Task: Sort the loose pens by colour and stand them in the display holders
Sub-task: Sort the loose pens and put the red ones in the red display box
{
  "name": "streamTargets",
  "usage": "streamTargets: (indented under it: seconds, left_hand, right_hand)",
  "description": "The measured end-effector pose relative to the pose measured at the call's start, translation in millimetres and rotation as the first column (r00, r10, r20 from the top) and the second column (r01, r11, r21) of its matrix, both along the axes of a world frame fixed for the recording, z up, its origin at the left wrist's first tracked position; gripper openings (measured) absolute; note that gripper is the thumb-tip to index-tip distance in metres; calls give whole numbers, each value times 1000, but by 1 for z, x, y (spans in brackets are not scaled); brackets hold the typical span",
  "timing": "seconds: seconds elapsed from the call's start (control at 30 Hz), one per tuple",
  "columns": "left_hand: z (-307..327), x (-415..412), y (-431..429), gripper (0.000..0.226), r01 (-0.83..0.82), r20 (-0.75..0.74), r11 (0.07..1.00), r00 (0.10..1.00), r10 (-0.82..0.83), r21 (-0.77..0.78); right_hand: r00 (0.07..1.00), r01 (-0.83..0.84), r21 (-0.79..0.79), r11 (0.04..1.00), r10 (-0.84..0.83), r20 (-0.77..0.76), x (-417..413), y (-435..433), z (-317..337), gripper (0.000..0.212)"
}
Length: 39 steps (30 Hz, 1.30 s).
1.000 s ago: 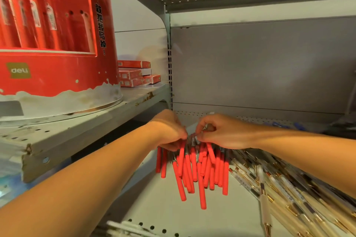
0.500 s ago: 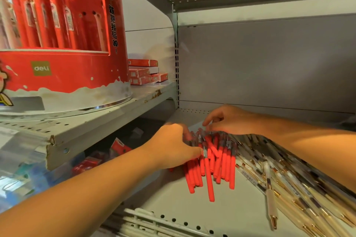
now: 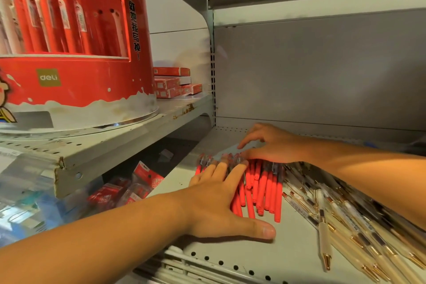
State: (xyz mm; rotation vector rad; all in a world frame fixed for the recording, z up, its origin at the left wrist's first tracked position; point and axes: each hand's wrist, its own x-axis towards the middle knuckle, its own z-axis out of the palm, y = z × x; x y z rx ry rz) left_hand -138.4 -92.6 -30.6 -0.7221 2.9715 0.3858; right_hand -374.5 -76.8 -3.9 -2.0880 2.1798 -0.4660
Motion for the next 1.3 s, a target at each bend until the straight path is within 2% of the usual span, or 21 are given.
streamTargets:
  seconds: [0.07,0.23,0.4,0.6,0.8,0.93,1.03,1.13,1.3]
  left_hand:
    - [-1,-1,1,113,14,35,1000,999,-13,-15]
    - [-5,-5,-3,96,100,23,990,995,-98,-98]
    - [-9,-13,-9,87,149,-66,975,985,-162,-165]
    - [-5,-13,-16,81,208,-58,970,975,-216,-129]
    - [-3,-13,-22,83,209,-42,971,976,-215,-116]
    - [-5,-15,-20,95,192,-76,969,976,-205,-158]
    - [-4,-16,-19,97,213,-92,957,968,-235,-198]
    - [-4,-18,-16,89,266,-49,929,956,-288,-257]
    - [-3,-26,-21,76,271,-69,910,949,-306,-313]
  right_hand:
    - [999,33,82,996,-32,-19,-1,-5,-1,42]
    - [999,3,201,980,-12,42,9,-10,-10,45]
    - [996,-21,145,989,8,94,17,-9,-15,35]
    - [991,35,-47,998,-28,133,16,-6,-29,29]
    - [985,111,-132,985,-92,146,14,-10,-30,30]
    - [979,127,-98,987,-109,175,15,-17,-20,34]
    - [975,84,-4,996,-81,208,18,-21,-14,42]
    - [978,4,102,995,-26,208,23,-23,-12,51]
    - [972,14,106,994,-38,233,26,-18,-10,57]
